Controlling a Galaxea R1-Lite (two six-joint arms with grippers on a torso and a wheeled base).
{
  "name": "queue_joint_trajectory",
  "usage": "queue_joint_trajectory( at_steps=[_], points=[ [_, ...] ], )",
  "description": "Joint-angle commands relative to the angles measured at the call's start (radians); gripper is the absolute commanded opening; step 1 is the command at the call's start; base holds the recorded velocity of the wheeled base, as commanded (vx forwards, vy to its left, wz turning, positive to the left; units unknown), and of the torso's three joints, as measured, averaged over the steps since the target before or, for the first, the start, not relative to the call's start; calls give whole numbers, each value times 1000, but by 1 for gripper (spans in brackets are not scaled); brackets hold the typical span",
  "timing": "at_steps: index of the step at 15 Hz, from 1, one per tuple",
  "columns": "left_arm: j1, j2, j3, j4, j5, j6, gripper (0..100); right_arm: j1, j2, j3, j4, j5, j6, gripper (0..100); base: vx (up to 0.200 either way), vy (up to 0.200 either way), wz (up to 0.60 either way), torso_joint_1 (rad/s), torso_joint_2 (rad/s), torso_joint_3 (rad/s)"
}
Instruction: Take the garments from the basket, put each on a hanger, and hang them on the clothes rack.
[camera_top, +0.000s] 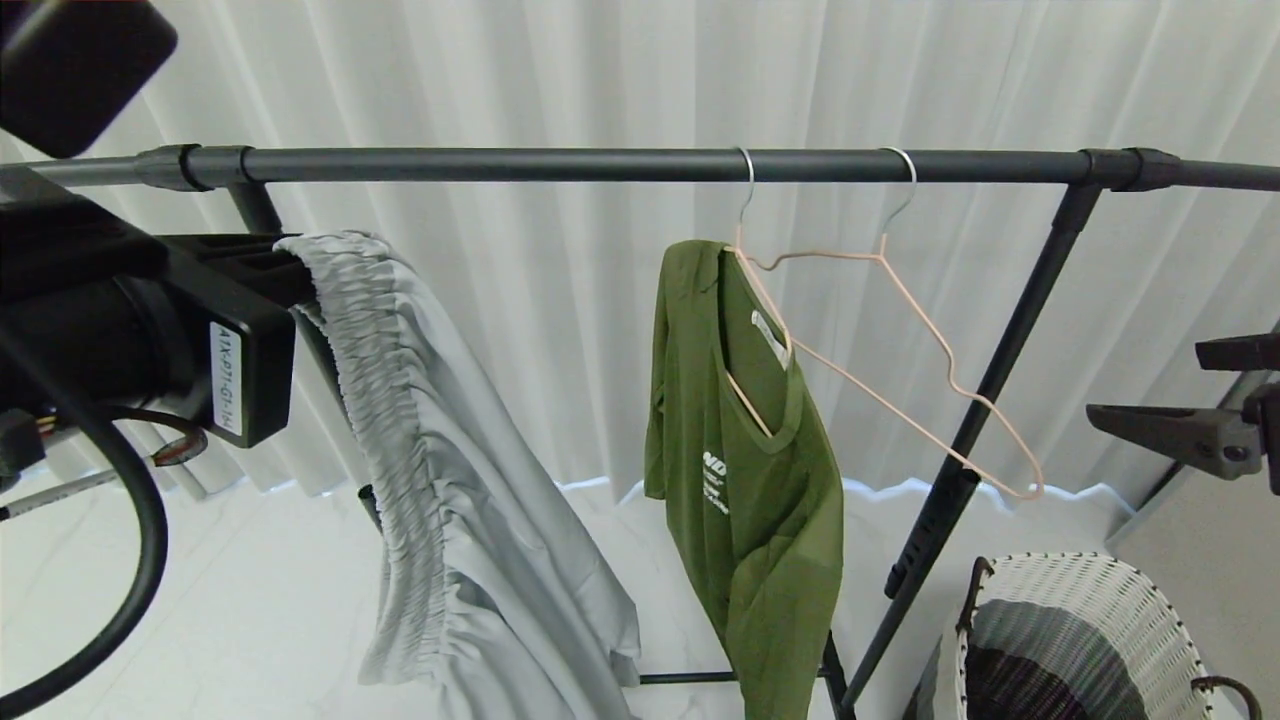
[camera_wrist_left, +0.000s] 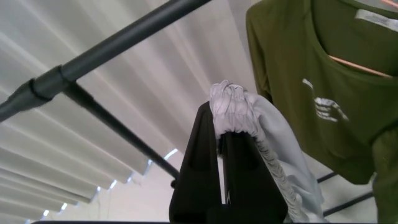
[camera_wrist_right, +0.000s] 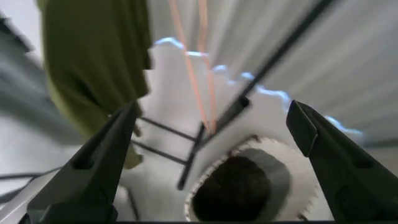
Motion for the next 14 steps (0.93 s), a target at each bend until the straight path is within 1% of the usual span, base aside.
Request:
queue_joint_trajectory(
  at_steps=[1, 2, 3, 6, 8, 11, 14],
  points=[
    [0, -5, 15, 0, 0, 0, 0, -38, 25, 13, -1, 68, -2, 100, 0, 0, 0, 0, 0, 0],
    [0, -19, 25, 0, -1, 2, 0, -69, 50, 13, -16, 133, -6, 100, 0, 0, 0, 0, 0, 0],
    [0, -30, 41, 0, -1, 2, 0, -95, 90, 13, -65, 171, -11, 100, 0, 0, 0, 0, 0, 0],
    [0, -62, 81, 0, -1, 2, 0, -122, 232, 12, -217, 200, -57, 100, 0, 0, 0, 0, 0, 0],
    [0, -64, 81, 0, -1, 2, 0, -122, 320, 7, -284, 207, -82, 100, 0, 0, 0, 0, 0, 0],
    [0, -67, 87, 0, -1, 2, 0, -122, 413, 2, -364, 225, -105, 100, 0, 0, 0, 0, 0, 0],
    [-1, -67, 88, 0, -1, 2, 0, -122, 476, -13, -396, 248, -105, 100, 0, 0, 0, 0, 0, 0]
  ],
)
